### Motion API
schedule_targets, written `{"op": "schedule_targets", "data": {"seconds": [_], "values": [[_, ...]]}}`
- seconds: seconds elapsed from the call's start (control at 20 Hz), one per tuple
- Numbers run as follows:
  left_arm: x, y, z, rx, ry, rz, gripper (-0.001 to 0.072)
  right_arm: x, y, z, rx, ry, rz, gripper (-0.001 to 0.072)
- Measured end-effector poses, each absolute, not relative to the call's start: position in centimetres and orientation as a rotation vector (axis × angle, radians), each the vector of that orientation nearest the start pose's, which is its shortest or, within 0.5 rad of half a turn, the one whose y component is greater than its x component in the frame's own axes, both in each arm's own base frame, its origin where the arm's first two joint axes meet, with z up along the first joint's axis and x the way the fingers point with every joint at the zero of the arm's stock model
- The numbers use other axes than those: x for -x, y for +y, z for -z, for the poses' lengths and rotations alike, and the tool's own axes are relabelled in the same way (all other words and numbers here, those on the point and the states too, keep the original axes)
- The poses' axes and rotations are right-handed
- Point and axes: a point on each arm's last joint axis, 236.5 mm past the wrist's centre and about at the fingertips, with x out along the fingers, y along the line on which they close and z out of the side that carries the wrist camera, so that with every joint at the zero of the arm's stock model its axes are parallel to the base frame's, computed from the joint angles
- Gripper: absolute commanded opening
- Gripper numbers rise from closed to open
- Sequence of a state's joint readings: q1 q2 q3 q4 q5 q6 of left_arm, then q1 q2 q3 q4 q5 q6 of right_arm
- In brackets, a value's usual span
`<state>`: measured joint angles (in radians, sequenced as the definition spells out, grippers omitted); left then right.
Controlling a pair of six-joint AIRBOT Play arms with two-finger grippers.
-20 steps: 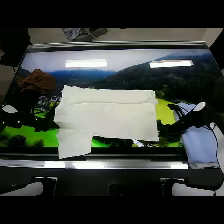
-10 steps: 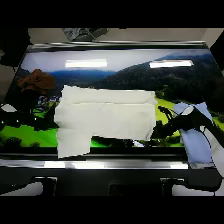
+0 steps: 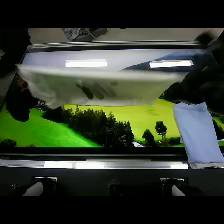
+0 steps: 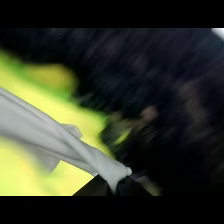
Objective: Fold the shirts.
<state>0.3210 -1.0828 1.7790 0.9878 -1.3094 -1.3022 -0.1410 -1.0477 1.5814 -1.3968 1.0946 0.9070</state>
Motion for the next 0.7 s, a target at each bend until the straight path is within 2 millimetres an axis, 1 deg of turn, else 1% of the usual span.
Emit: {"op": "schedule_targets", "data": {"seconds": [0.05,0.1,0.15,0.2,0.25,0.3,0.35,0.4,0.5,0.6,0.7], "values": [[-36.6,-1.0,-40.1,0.106,0.367,0.246,0.0025,-39.5,-2.6,-35.0,0.531,0.393,-0.105,0.0043],[-34.2,-1.6,-44.4,0.074,0.255,0.233,0.0025,-37.0,-2.8,-40.0,0.56,0.276,-0.047,0.0043],[-31.5,-2.4,-48.2,0.048,0.146,0.22,0.0025,-34.4,-2.8,-43.8,0.575,0.18,0.001,0.0043],[-28.7,-3.1,-51.1,0.03,0.055,0.209,0.0026,-31.6,-2.7,-46.9,0.582,0.101,0.041,0.0043],[-26.4,-3.8,-53.0,0.02,-0.01,0.207,0.0026,-29.3,-2.7,-48.9,0.584,0.047,0.069,0.0044],[-24.3,-4.4,-54.3,0.011,-0.059,0.204,0.0026,-27.1,-2.6,-50.4,0.585,0.007,0.094,0.0044],[-22.6,-4.9,-55.4,0.005,-0.102,0.203,0.0026,-25.6,-2.7,-51.1,0.583,-0.007,0.109,0.0044],[-21.3,-5.2,-55.9,0.0,-0.126,0.198,0.0026,-24.4,-2.8,-51.5,0.581,-0.016,0.123,0.0044],[-19.9,-5.3,-56.4,-0.012,-0.148,0.181,0.0027,-22.6,-2.9,-51.4,0.577,-0.004,0.137,0.0044],[-19.5,-5.0,-55.8,-0.02,-0.128,0.162,0.0026,-22.2,-3.1,-50.2,0.569,0.051,0.131,0.0044],[-19.9,-4.7,-55.0,-0.02,-0.096,0.149,0.0026,-22.3,-3.2,-48.9,0.562,0.108,0.117,0.0044]]}}
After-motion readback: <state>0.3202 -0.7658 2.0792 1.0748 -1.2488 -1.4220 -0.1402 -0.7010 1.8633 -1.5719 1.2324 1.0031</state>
